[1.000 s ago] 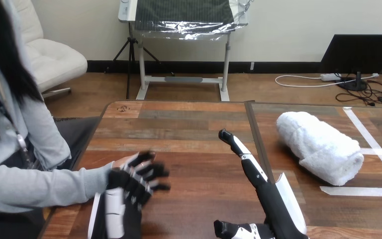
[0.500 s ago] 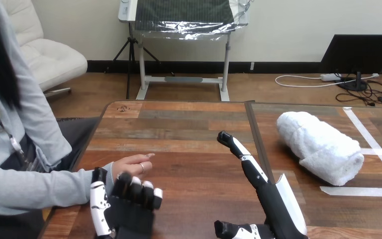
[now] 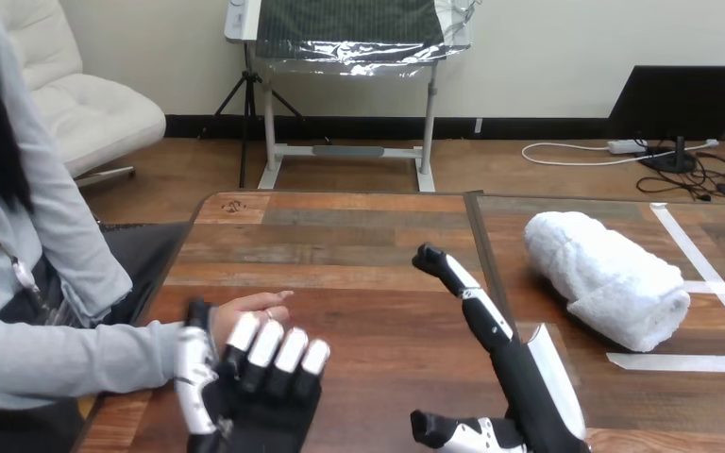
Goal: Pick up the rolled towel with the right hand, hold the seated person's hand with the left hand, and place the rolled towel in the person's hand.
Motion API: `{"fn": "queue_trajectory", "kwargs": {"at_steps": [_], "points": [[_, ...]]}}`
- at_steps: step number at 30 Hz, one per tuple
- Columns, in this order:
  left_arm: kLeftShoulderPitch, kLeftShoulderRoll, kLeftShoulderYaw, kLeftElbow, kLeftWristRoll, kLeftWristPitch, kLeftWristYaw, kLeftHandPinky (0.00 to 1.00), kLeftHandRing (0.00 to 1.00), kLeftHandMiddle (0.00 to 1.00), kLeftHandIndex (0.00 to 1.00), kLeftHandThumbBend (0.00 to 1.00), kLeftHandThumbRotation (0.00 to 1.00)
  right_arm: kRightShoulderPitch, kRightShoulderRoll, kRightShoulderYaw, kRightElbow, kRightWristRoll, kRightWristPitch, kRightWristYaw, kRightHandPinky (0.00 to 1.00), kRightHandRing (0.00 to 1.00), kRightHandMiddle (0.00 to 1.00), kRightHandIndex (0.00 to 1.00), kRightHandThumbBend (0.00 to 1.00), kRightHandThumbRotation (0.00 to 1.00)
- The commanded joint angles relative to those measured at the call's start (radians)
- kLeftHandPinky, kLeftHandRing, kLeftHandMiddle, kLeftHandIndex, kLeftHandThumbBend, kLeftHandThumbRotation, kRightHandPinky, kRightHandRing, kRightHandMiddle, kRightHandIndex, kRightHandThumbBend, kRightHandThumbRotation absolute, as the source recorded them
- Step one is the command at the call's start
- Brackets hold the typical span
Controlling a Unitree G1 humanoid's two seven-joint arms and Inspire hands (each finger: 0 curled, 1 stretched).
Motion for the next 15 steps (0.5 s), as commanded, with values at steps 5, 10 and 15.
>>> {"fn": "queue_trajectory", "kwargs": {"at_steps": [5,10,15], "points": [[-0.077,-0.062,0.065,-0.057,0.123,-0.056,-0.116,0.25,0.52,0.61,0.67,0.93,0.86,-0.095,-0.006,-0.025,-0.001,0.021,-0.014,-0.004,0.94,0.93,0.9,0.92,1.0,0.81],[-0.084,-0.079,0.074,-0.037,0.226,-0.127,-0.17,0.71,0.82,0.85,0.88,0.98,0.94,-0.097,-0.008,-0.026,0.0,0.021,-0.011,-0.003,0.94,0.93,0.89,0.91,1.0,0.81],[-0.092,-0.097,0.086,-0.02,0.299,-0.171,-0.205,0.92,0.95,0.96,0.97,1.0,0.97,-0.096,-0.008,-0.028,-0.005,0.016,-0.005,-0.005,0.94,0.93,0.89,0.91,1.0,0.81]]}}
